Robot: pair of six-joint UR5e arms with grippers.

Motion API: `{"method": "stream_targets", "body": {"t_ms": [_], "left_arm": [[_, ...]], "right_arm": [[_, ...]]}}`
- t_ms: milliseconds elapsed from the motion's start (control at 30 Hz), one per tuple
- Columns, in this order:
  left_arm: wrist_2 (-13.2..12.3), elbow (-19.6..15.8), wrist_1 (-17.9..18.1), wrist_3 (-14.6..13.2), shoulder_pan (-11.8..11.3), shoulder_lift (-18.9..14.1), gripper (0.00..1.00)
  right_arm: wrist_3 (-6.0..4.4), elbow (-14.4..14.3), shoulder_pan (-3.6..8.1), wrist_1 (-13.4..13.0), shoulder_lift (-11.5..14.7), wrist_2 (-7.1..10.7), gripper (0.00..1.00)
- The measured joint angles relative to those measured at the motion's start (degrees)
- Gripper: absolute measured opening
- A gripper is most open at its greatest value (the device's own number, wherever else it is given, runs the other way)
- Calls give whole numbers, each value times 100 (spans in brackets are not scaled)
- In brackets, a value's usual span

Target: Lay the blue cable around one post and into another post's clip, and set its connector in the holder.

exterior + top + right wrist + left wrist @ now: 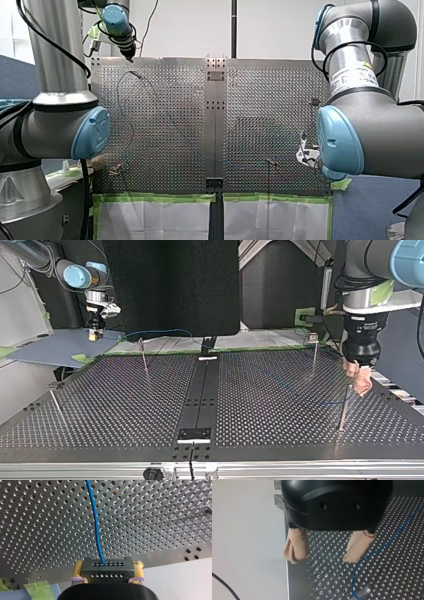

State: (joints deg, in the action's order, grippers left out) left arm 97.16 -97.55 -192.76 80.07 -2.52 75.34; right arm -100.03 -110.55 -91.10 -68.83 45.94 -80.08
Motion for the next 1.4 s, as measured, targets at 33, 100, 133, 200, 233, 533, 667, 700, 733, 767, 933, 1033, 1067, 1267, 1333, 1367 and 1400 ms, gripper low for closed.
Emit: {"method": "stream_targets", "body": {"t_ms": [33,100,133,200,233,533,667,700,733,767,933,1033,1067,1267,1333,1367,1400], "left_arm": [[0,0,0,0,0,1,100],[0,-1,0,3,0,5,100],[0,-1,0,5,1,6,100],[0,0,4,6,1,8,100],[0,0,6,7,1,8,100],[17,0,29,25,0,45,100],[24,-1,32,26,-1,52,100],[25,0,33,26,-1,52,100],[27,-1,33,26,-1,52,100],[37,-1,33,28,-5,53,100],[211,-4,30,46,-26,77,100],[292,-2,26,55,-39,92,100],[314,-3,24,58,-42,95,100],[381,-4,5,61,-51,88,100],[388,-6,3,61,-52,84,100],[391,-6,2,61,-53,80,100],[392,-6,1,62,-52,78,100]], "right_arm": [[0,0,0,0,0,0,0],[0,-1,0,0,0,0,0],[0,-1,0,0,0,0,0],[0,0,0,0,0,0,0],[0,0,0,-1,0,0,0],[0,-1,0,-8,0,0,0],[-1,0,0,-10,0,0,0],[0,0,0,-11,0,0,0],[0,0,0,-10,0,0,0],[0,0,0,-10,0,0,0],[5,-1,0,-9,0,0,0],[7,-1,0,-7,0,0,0],[7,-3,0,-7,0,0,0],[8,-4,0,-3,0,0,0],[8,-3,0,-1,0,0,0],[8,-3,0,-1,0,0,0],[8,-4,0,-1,0,0,0]]}}
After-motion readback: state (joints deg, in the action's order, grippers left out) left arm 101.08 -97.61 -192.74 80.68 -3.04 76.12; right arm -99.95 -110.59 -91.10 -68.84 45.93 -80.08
